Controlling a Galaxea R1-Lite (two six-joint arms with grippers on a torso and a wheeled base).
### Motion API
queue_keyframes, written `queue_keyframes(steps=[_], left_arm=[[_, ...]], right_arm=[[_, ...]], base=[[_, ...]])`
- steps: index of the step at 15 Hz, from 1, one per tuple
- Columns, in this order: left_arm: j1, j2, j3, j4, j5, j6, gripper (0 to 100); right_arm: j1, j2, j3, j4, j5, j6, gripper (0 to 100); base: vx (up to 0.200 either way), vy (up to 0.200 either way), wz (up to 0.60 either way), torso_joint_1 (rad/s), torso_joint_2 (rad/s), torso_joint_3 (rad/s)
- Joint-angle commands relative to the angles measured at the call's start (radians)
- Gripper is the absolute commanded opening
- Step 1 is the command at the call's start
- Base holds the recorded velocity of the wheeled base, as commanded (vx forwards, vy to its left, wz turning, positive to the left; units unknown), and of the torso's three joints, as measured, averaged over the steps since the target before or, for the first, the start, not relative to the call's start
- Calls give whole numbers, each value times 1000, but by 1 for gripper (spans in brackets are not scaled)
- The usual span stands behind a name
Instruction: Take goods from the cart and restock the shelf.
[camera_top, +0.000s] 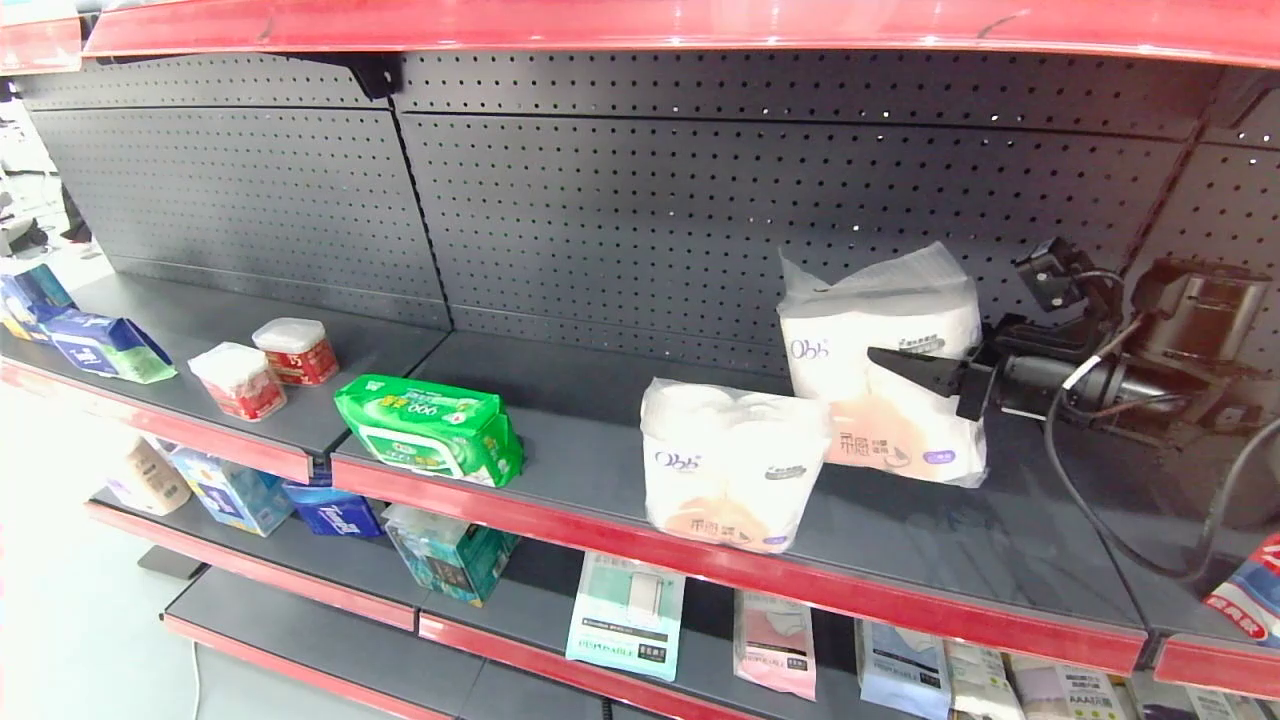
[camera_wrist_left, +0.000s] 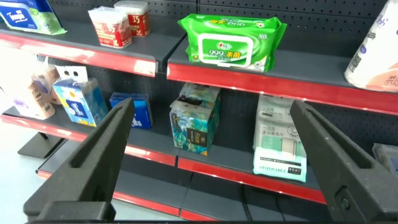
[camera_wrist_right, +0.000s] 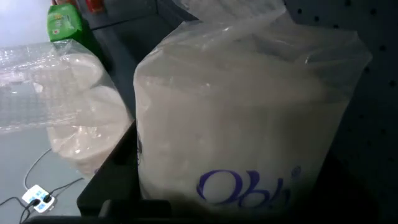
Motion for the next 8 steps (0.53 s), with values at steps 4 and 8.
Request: queue_keyframes(steps=[4,8], left_arm=[[0,0,0,0,1,-1,100],[0,0,0,0,1,-1,100]], right_arm=[[39,236,-225,-56,71,-34,0],[60,326,-243,-150,106,-54,0]], base=[[0,0,0,0,0,0],[0,0,0,0,0,0]])
